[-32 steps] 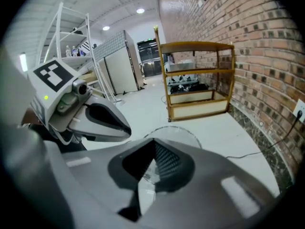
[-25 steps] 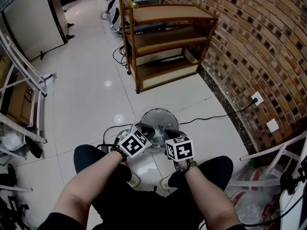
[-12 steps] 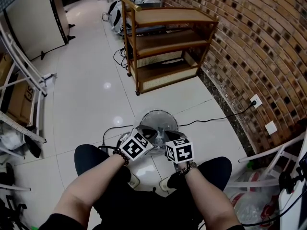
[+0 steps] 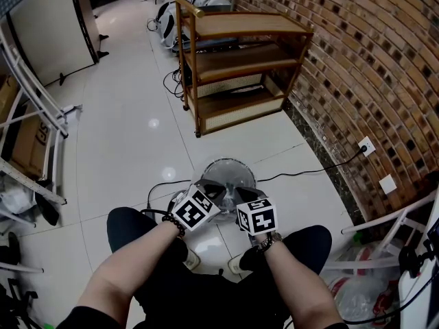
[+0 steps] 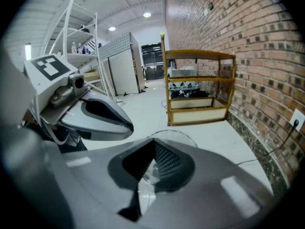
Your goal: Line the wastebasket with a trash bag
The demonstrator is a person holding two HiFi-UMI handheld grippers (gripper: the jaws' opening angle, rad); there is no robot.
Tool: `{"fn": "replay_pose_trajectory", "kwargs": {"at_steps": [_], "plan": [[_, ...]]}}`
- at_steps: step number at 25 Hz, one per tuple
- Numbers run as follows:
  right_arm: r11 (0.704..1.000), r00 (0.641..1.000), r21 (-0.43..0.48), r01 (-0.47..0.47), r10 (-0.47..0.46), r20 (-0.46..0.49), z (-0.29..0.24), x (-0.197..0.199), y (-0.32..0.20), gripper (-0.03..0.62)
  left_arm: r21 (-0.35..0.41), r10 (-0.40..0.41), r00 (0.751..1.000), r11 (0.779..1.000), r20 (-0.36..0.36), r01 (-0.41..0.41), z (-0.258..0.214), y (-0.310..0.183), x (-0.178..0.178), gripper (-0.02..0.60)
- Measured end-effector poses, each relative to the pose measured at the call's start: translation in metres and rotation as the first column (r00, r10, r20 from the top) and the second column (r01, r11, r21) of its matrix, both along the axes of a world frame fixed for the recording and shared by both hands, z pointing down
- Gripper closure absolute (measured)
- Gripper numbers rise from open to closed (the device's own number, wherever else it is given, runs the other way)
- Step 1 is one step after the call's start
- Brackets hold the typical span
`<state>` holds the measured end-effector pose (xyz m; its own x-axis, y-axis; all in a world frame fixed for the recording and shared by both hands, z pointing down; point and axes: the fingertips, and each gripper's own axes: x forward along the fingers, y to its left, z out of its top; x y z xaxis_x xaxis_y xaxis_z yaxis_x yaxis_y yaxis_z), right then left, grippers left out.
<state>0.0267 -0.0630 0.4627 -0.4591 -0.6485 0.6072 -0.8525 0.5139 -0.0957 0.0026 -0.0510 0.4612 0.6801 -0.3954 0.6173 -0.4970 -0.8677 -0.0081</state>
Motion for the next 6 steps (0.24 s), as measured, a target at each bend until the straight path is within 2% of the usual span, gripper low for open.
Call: {"fn": "replay_pose_trajectory", "kwargs": {"at_steps": [6], "plan": [[1.000,1.000,0.008,0.004,-0.004,-0.007,-0.0009,0.0006,-0.0006,0.594,0.006,0.006,1.000,1.000,0.007,-0.006,-0.0044,0.0005,0.0003,0.580]]}}
